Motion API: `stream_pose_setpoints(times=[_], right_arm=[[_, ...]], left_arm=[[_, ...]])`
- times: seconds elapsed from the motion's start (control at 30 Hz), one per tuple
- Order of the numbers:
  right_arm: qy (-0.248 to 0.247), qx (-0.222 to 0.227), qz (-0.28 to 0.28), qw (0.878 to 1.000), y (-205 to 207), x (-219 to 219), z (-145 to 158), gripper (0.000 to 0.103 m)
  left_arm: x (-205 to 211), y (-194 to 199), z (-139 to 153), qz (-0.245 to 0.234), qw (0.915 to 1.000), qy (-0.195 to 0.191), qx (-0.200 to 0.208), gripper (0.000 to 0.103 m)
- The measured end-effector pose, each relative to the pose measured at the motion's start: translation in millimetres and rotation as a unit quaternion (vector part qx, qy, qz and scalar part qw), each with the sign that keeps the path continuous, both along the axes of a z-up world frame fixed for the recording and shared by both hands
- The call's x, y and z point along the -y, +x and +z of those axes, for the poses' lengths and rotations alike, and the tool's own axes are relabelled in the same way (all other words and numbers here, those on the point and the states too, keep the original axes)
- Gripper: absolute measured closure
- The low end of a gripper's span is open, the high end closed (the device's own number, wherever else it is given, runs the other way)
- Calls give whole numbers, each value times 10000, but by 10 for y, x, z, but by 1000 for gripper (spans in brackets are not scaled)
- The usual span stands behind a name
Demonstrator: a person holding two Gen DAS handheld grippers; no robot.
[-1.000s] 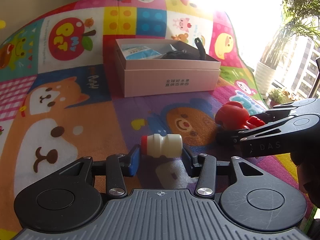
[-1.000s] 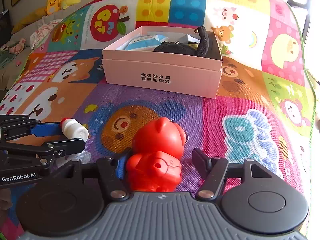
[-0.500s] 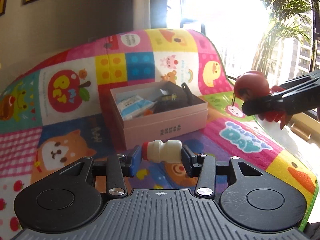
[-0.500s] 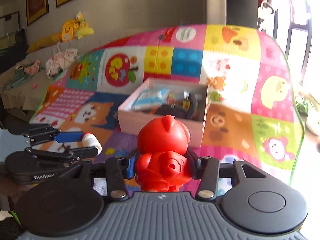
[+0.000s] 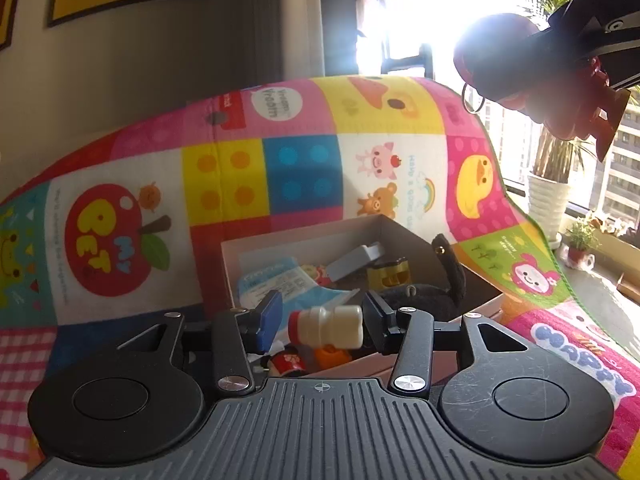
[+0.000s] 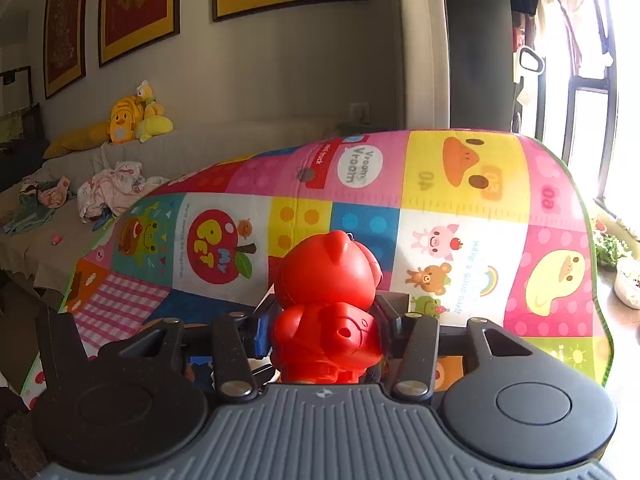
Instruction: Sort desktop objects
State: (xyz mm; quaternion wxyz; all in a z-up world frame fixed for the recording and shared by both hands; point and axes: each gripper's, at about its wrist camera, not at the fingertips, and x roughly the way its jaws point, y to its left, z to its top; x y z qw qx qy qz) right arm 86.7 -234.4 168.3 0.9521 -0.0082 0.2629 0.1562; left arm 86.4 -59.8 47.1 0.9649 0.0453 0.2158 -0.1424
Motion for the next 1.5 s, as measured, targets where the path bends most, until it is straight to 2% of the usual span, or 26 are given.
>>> stream_pose_setpoints(times=[0.07,0.1,0.17,0.3,0.43,0.5,0.57,0.7,0.83,0.9,0.93,1.03,1.13,1.23,1.33,1.4,1.5], right_arm=[[10,-221,-36,9997,225,-80,-98,55],[21,-334,-53,9994,347,-121,-156,55],[73,-536,-91,9985,574,-192,-259,55],[542,-1266,-129,9904,1142,-351,-526,55],[771,-1900,-385,9780,1601,-502,-875,55],[695,-2144,-518,9729,1713,-535,-1044,55],[318,-2125,-568,9750,1715,-585,-1145,55],[-732,-1643,-431,9827,1511,-788,-1159,54],[-1208,-1501,-317,9808,1430,-865,-1129,43],[-940,-1487,-392,9836,1372,-760,-1017,39],[-609,-1443,-461,9866,1285,-630,-905,36],[246,-1110,-407,9927,810,-238,-633,14],[546,-738,-262,9954,156,29,-579,0],[450,-739,-250,9959,-387,134,-782,0],[231,-941,-365,9946,-857,136,-1164,0],[34,-1095,-346,9934,-1026,59,-1397,0],[-243,-1238,-306,9915,-1109,-114,-1661,0]], left_arm=[[-82,59,-60,102,9996,-197,-196,37],[-140,41,-64,131,9992,-316,-213,28],[-248,-45,-55,193,9988,-431,-156,18],[-413,-223,-57,197,9986,-429,-247,12],[-547,-366,-84,178,9981,-483,-349,8],[-616,-411,-92,197,9976,-534,-384,8],[-696,-436,-109,236,9970,-591,-430,8],[-784,-442,-173,357,9961,-641,-494,7],[-763,-448,-223,426,9957,-581,-581,7],[-770,-492,-209,456,9958,-543,-571,5],[-787,-539,-192,488,9960,-515,-544,3],[-899,-698,-151,596,9961,-392,-511,0],[-1031,-836,-180,733,9940,-367,-721,0],[-1082,-949,-242,884,9898,-348,-1065,0],[-1028,-1105,-288,1035,9892,-109,-1032,0],[-988,-1174,-319,1024,9899,-1,-979,0],[-933,-1152,-385,1086,9876,-15,-1133,0]])
